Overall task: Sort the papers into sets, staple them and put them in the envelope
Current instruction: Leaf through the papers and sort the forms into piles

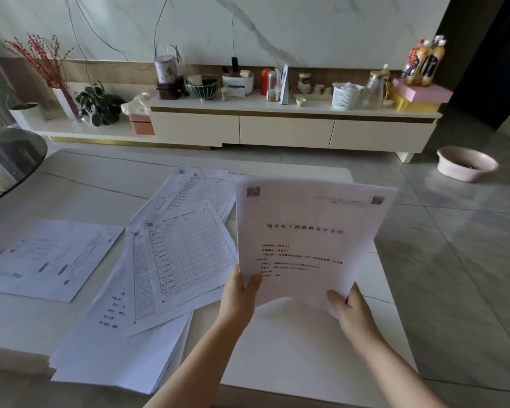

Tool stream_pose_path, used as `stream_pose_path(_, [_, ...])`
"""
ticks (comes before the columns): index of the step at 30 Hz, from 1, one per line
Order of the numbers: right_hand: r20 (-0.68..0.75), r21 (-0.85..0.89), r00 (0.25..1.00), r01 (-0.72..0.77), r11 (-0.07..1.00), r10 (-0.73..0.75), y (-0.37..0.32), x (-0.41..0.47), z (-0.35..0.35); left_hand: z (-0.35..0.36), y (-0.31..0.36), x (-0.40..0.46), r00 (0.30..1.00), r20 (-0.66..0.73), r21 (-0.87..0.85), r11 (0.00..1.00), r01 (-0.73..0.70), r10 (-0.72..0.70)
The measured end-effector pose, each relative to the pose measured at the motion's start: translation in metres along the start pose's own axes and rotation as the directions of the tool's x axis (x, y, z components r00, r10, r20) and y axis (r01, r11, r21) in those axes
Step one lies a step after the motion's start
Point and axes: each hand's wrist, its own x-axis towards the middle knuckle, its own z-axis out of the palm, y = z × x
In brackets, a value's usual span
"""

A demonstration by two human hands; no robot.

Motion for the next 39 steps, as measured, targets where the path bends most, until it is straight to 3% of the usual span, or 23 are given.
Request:
stream_pose_path(5, [0.009, -0.114, 0.999, 0.051, 0.992, -0.05, -0.026, -0.009, -0.007, -0.009, 0.029, -0.013, 0.994, -0.098, -0.009, 0.999, 0.047, -0.047])
stream_pose_path(10, [0.067, -0.081, 0.991, 0.125, 0.989, -0.12, -0.068, -0.039, 0.0, -0.047, 0.06, -0.036, 0.982, -0.166, -0.019, 0.995, 0.093, -0.095])
stream_pose_path(19, [0.277, 0.033, 0.955, 0.1, 0.994, -0.105, -0.134, -0.103, 0.075, -0.181, 0.07, -0.089, 0.941, -0.156, -0.299, 0.922, 0.246, -0.301])
stream_pose_path(22, [0.288, 0.047, 0.95, 0.112, 0.993, -0.121, -0.142, -0.12, 0.123, -0.234, 0.06, -0.108, 0.926, -0.101, -0.533, 0.806, 0.257, -0.362])
stream_pose_path(25, [0.277, 0.084, 0.956, 0.08, 0.993, -0.1, -0.144, -0.133, 0.176, -0.279, 0.045, -0.131, 0.946, -0.026, -0.794, 0.581, 0.177, -0.324])
stream_pose_path(27, [0.263, 0.088, 0.962, 0.06, 0.994, -0.081, -0.144, -0.14, 0.212, -0.301, 0.037, -0.147, 0.951, -0.026, -0.867, 0.481, 0.133, -0.309])
stream_pose_path(32, [0.291, 0.084, 0.956, 0.022, 0.996, -0.046, -0.142, -0.154, 0.298, -0.329, 0.01, -0.156, 0.874, -0.268, -0.836, 0.549, 0.0, -0.407])
stream_pose_path(36, [0.331, 0.048, 0.943, 0.033, 0.998, -0.047, -0.134, -0.151, 0.356, -0.341, -0.009, -0.131, 0.774, -0.467, -0.675, 0.737, 0.001, -0.428])
stream_pose_path(39, [0.392, -0.006, 0.92, 0.014, 1.0, -0.011, -0.131, -0.13, 0.392, -0.364, -0.021, -0.098, 0.689, -0.58, -0.583, 0.812, 0.022, -0.435])
